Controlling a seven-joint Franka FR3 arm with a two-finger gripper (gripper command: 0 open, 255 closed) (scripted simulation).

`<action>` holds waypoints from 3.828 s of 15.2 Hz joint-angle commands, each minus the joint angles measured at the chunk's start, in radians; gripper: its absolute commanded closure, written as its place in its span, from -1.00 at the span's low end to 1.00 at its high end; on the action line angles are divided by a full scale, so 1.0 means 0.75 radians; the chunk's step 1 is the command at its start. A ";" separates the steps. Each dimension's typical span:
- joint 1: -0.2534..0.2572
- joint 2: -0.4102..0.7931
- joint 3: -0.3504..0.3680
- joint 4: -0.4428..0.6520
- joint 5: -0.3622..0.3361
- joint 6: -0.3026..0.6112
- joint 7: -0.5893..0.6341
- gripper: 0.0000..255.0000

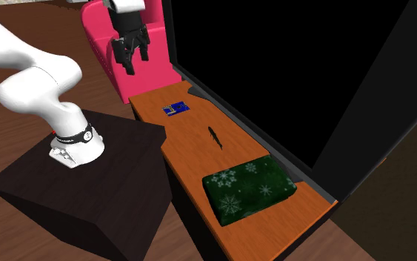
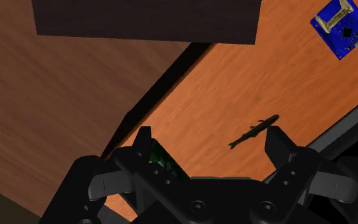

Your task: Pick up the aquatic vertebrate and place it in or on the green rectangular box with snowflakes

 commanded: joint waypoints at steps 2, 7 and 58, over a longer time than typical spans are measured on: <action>-0.006 0.047 0.091 -0.067 0.057 0.122 0.136 -1.00; -0.022 0.185 0.250 -0.132 0.137 0.338 0.358 -1.00; 0.208 2.062 0.239 0.643 -0.846 1.270 2.198 1.00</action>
